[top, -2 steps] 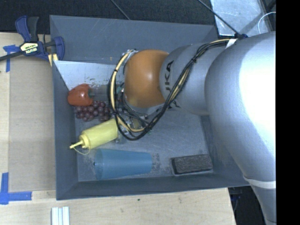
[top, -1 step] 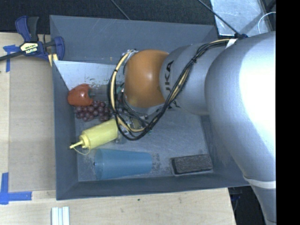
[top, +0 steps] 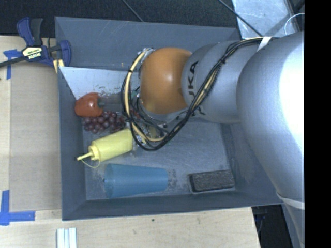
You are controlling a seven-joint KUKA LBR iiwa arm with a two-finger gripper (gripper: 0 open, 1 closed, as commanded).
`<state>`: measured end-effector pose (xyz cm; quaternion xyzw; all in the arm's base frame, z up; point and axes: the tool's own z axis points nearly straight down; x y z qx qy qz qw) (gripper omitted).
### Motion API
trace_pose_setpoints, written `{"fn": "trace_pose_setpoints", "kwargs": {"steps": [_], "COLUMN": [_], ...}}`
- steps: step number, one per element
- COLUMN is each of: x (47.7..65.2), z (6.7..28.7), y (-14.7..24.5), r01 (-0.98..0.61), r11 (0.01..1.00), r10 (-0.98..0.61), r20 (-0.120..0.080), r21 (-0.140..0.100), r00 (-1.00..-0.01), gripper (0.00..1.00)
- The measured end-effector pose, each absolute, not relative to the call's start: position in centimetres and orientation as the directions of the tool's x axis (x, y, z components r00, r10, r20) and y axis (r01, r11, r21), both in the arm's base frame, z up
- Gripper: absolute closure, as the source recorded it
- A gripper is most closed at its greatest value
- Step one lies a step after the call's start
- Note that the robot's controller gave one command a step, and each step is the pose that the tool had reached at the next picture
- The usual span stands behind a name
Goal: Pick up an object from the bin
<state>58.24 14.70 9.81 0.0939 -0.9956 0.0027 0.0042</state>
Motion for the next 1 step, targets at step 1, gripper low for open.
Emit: {"fn": "trace_pose_setpoints", "kwargs": {"steps": [1], "x": [58.59], "z": [13.82], "y": [14.81], "r01": [-0.187], "r11": [0.982], "r10": [-0.187], "r20": [-0.004], "r21": [-0.004], "r00": [-0.982], "gripper": [1.0]}}
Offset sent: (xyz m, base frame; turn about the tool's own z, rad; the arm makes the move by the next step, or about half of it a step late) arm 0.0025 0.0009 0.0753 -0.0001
